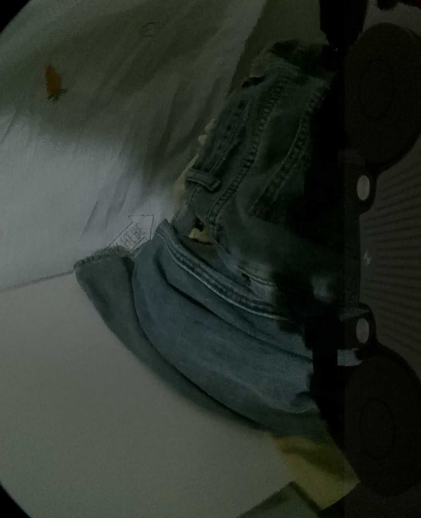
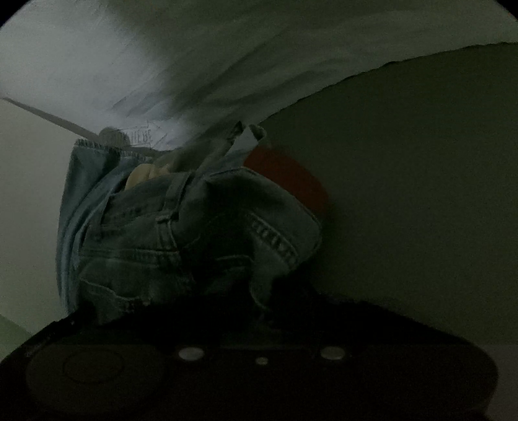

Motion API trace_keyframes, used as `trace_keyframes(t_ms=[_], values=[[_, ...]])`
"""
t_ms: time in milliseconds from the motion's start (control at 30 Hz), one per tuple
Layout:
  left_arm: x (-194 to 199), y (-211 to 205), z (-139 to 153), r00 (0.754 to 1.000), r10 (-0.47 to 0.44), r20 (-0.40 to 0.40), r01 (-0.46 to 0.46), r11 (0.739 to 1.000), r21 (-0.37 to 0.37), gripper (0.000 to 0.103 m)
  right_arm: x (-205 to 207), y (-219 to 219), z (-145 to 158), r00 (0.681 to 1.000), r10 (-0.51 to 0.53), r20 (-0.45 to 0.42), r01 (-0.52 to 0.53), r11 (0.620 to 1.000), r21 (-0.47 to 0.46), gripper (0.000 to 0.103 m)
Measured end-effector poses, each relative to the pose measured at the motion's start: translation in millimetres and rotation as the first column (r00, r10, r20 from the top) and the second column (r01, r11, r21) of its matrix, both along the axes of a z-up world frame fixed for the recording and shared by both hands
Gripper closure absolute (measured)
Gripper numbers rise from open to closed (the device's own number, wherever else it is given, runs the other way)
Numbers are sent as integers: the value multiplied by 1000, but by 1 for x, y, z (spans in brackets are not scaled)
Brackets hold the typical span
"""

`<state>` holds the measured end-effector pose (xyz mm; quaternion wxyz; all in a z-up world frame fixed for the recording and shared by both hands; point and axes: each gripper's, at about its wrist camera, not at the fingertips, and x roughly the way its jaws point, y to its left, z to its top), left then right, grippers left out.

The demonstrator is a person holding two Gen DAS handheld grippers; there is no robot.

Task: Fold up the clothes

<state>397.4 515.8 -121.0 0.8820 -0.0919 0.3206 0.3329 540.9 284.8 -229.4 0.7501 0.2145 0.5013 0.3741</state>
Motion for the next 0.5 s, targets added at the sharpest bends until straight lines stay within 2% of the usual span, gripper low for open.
trace_keyframes(t_ms=[33,200,333,400,500], values=[[2,0,0,1000,19,7,-19,1000,-3,85,-3,0,4,1000,-13,17,13,1000,-10,95],[-6,-20,25,999,43,14,-44,998,38,90,-29,-36,56,981,-84,174,88,996,-11,96],[-21,-54,58,998,17,66,-21,998,64,93,-58,-90,111,945,-148,292,144,989,35,97],[-27,-82,81,994,-25,108,15,996,89,93,-76,-132,144,908,-203,366,183,979,87,97],[-33,-135,119,977,-112,182,88,987,135,96,-109,-213,194,821,-291,490,248,957,153,97]])
